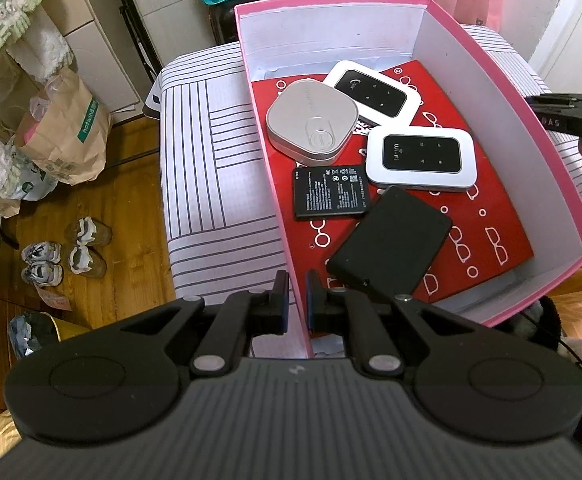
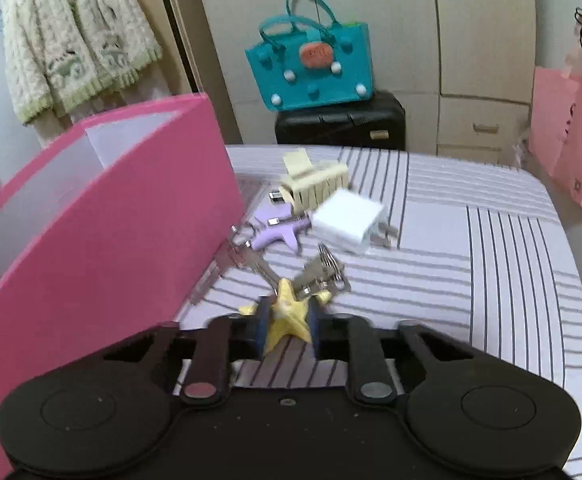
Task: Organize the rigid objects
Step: 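Reach the right tool to the yellow starfish and grasp it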
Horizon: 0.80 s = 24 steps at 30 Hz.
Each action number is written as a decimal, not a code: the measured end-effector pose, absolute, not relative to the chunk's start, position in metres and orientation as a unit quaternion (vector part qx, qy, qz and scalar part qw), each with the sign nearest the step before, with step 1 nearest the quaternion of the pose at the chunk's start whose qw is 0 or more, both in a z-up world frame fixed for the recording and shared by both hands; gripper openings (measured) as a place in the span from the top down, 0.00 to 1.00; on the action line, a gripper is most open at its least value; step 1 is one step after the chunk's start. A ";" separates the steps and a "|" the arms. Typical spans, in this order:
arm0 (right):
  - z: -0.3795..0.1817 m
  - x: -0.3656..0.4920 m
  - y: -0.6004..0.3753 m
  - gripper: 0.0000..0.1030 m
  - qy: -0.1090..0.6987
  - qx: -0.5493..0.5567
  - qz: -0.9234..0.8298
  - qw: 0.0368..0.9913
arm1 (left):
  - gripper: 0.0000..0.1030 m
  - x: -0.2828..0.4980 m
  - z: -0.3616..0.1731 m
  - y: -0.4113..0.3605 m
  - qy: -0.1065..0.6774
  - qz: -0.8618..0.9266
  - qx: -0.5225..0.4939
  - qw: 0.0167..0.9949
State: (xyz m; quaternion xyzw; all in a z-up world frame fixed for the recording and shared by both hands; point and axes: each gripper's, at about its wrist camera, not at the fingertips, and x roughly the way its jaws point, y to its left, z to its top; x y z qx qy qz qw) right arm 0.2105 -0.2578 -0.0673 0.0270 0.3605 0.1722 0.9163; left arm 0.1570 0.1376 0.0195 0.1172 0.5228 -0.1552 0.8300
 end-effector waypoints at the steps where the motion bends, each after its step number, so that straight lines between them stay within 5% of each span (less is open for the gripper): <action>1: -0.066 0.211 -0.258 0.88 0.362 0.025 0.174 0.916 | 0.93 0.156 0.019 0.138 0.522 -0.155 0.117 0.830; 8: -0.065 0.213 -0.259 0.83 0.379 0.021 0.188 0.906 | 0.93 0.156 0.019 0.138 0.521 -0.155 0.117 0.831; 12: -0.067 0.208 -0.256 0.51 0.372 0.005 0.186 0.909 | 0.93 0.156 0.019 0.138 0.521 -0.155 0.117 0.831; 15: -0.071 0.208 -0.251 0.49 0.375 -0.015 0.188 0.908 | 0.93 0.156 0.019 0.138 0.522 -0.155 0.117 0.831; 18: -0.075 0.212 -0.246 0.36 0.375 -0.022 0.194 0.906 | 0.93 0.156 0.019 0.138 0.522 -0.155 0.116 0.831; 24: -0.081 0.218 -0.234 0.36 0.348 -0.057 0.174 0.919 | 0.93 0.156 0.019 0.138 0.522 -0.156 0.115 0.831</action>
